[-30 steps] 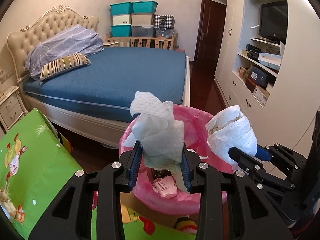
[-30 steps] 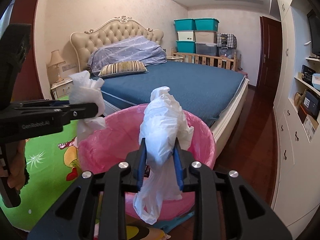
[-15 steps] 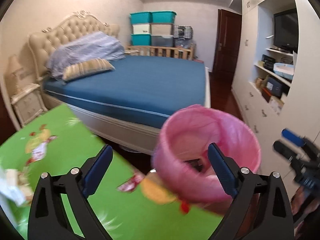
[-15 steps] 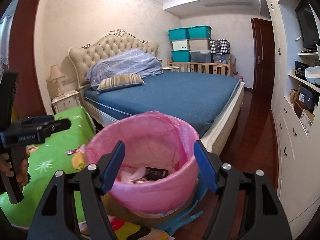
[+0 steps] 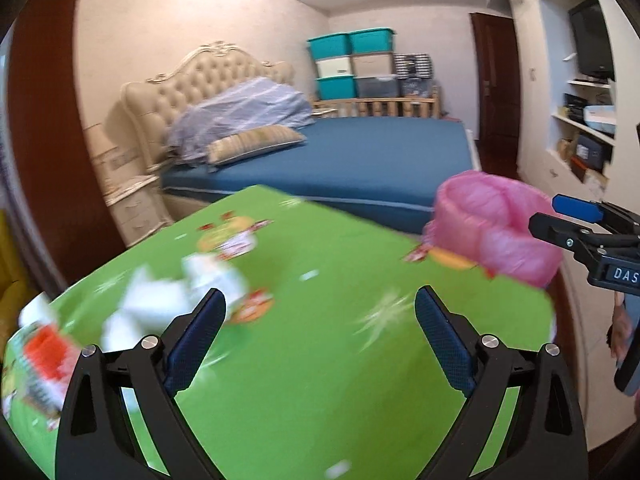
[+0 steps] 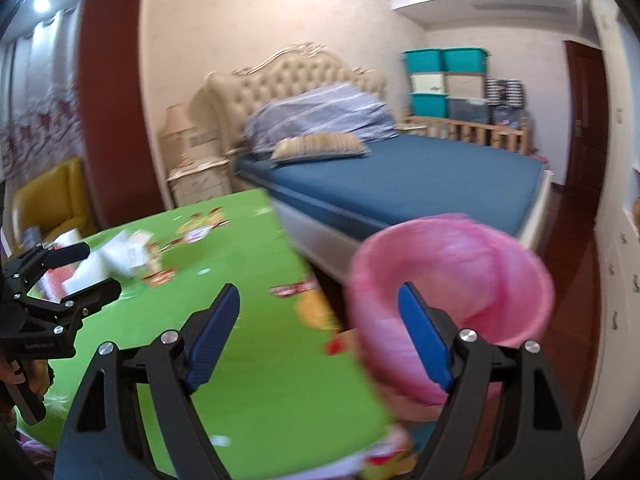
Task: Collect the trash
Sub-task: 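Move both open tools back over the table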
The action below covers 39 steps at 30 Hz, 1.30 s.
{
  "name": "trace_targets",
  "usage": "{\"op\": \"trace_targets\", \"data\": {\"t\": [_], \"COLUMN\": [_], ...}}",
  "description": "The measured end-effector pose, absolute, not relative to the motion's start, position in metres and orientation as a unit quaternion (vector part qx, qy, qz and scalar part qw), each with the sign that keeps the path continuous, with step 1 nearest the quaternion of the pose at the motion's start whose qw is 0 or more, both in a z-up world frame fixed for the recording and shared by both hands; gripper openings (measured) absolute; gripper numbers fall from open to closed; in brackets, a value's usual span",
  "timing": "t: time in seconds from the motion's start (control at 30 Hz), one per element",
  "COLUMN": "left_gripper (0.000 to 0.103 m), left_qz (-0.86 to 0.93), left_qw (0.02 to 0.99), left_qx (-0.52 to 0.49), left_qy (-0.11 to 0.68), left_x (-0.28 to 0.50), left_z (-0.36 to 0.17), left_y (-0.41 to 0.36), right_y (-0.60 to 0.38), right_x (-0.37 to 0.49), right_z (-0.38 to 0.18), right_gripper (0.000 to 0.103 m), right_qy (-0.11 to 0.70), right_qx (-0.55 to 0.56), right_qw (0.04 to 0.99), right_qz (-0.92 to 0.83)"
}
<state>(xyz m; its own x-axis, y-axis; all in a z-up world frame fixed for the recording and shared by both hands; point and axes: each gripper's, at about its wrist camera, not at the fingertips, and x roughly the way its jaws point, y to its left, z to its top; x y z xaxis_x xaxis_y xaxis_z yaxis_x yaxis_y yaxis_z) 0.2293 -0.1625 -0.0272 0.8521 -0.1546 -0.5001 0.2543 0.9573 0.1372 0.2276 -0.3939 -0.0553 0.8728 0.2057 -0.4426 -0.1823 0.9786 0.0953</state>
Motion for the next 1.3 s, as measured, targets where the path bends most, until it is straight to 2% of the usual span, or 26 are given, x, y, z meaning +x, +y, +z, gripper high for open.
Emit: {"op": "trace_targets", "data": {"t": [0.5, 0.73, 0.97, 1.23, 1.27, 1.3], "left_gripper": [0.089, 0.089, 0.089, 0.089, 0.088, 0.083], "left_qz": [0.117, 0.156, 0.130, 0.122, 0.120, 0.112], "left_qw": [0.961, 0.951, 0.943, 0.933, 0.934, 0.936], "left_qx": [0.046, -0.003, -0.042, -0.039, -0.039, -0.041], "left_qy": [0.245, 0.267, 0.303, 0.336, 0.335, 0.332], "left_x": [0.131, 0.132, 0.170, 0.214, 0.216, 0.218], "left_z": [-0.033, -0.034, -0.047, -0.064, -0.065, -0.065], "left_y": [0.055, 0.126, 0.153, 0.157, 0.157, 0.156], "right_y": [-0.169, -0.109, -0.082, -0.083, -0.082, -0.082], "right_x": [0.212, 0.206, 0.206, 0.215, 0.214, 0.215], "right_z": [-0.064, -0.061, -0.067, -0.074, -0.075, -0.076], "right_gripper": [0.079, 0.079, 0.079, 0.079, 0.079, 0.079], "right_qy": [0.254, 0.261, 0.268, 0.281, 0.283, 0.286], "right_qx": [-0.068, -0.082, -0.083, -0.075, -0.075, -0.075], "right_qw": [0.935, 0.922, 0.913, 0.911, 0.911, 0.910], "right_qz": [0.239, 0.274, 0.294, 0.292, 0.292, 0.292]}}
